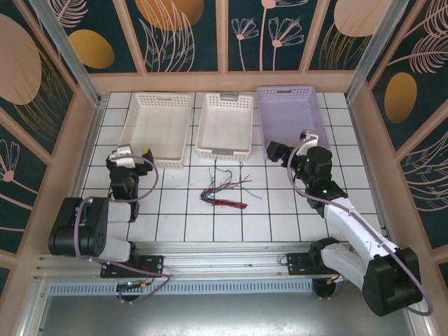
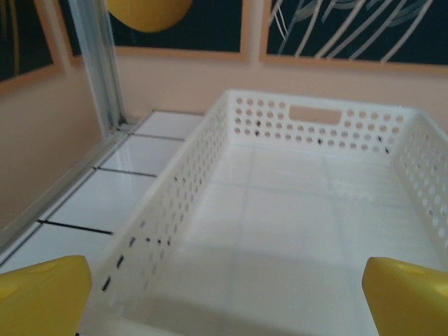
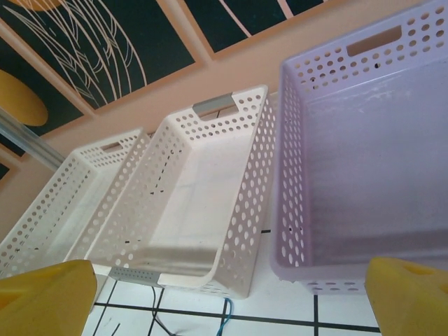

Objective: Untangle the cables

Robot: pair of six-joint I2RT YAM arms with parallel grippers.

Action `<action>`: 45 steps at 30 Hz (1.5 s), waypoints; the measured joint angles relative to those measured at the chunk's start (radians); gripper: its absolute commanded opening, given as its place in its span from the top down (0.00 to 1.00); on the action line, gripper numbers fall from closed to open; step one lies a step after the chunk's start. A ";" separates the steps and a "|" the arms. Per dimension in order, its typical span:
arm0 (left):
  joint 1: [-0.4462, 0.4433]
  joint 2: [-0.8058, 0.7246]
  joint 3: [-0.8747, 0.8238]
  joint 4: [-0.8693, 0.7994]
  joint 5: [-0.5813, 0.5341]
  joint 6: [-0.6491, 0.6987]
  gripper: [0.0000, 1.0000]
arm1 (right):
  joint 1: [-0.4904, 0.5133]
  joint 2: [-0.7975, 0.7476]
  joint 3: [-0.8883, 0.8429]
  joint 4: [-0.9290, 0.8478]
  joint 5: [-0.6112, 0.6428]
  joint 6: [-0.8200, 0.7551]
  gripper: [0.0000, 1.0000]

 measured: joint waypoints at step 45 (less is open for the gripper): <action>0.000 -0.717 0.402 -1.389 0.168 -0.503 0.01 | 0.305 0.348 0.165 -0.165 0.023 -0.071 0.06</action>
